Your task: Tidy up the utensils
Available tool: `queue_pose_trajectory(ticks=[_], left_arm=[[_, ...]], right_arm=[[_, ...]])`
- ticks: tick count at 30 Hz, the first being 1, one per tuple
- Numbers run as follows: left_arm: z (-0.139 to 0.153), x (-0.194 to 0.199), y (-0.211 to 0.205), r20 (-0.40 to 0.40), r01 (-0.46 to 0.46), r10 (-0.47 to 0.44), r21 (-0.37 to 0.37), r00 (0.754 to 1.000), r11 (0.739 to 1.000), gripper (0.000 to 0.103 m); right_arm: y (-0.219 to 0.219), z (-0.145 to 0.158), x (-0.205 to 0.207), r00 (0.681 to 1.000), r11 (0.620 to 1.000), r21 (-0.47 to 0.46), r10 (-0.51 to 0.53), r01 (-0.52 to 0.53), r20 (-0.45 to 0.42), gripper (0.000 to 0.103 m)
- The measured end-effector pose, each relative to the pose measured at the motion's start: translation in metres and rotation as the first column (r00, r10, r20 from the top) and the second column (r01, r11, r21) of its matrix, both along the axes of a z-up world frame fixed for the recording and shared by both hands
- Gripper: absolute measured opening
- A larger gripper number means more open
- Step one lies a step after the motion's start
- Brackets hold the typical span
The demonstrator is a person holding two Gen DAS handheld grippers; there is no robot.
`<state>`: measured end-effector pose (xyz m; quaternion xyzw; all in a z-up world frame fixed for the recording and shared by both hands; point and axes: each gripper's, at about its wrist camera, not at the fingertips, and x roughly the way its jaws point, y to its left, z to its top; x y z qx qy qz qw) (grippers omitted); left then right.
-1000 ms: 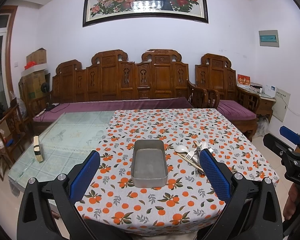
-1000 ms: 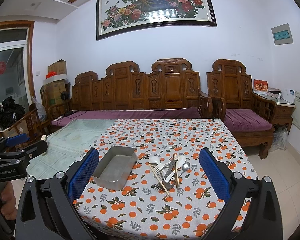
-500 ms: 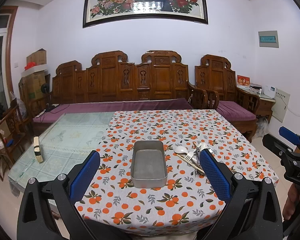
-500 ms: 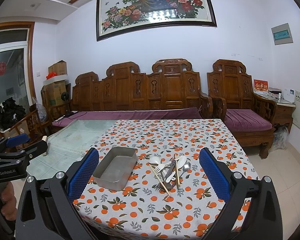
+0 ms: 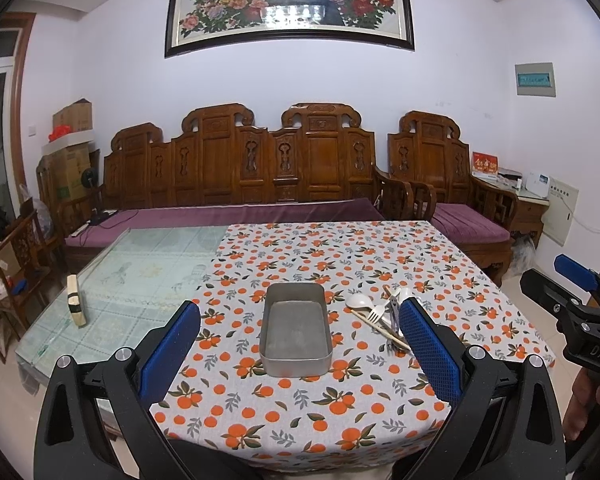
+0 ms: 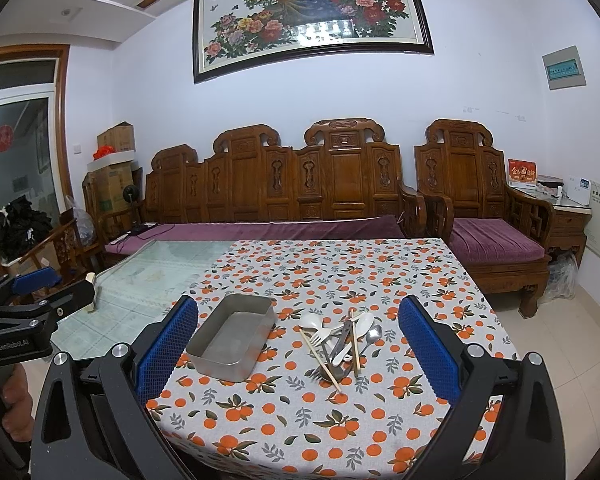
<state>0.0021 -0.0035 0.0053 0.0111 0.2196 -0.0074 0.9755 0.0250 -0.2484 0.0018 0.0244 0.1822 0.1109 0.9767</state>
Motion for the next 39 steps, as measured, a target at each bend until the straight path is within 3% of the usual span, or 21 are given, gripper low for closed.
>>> queue_pose_trajectory(ticks=[16,22,31,39], left_arm=[[0.007,0.000,-0.009,-0.006,0.002,-0.002,0.003,1.000,1.000,0.096],[-0.007,0.009,-0.009,-0.037,0.006,-0.006,-0.001,0.999,1.000,0.096],[-0.036,0.038,-0.007,-0.102,0.023,-0.024,-0.010,0.995,1.000,0.096],[-0.056,0.069,-0.012,-0.155,0.045,-0.048,-0.020,0.987,0.999,0.096]], right_arm=[[0.000,-0.001,0.000,1.000,1.000,-0.001,0.002,-0.002,-0.005,0.100],[0.006,-0.008,0.003,1.000,1.000,-0.004,0.009,-0.010,-0.020,0.100],[0.001,-0.024,0.042,0.998,0.999,-0.033,0.040,-0.042,-0.057,0.100],[-0.019,-0.040,0.102,0.990,0.996,-0.070,0.039,-0.049,-0.137,0.090]])
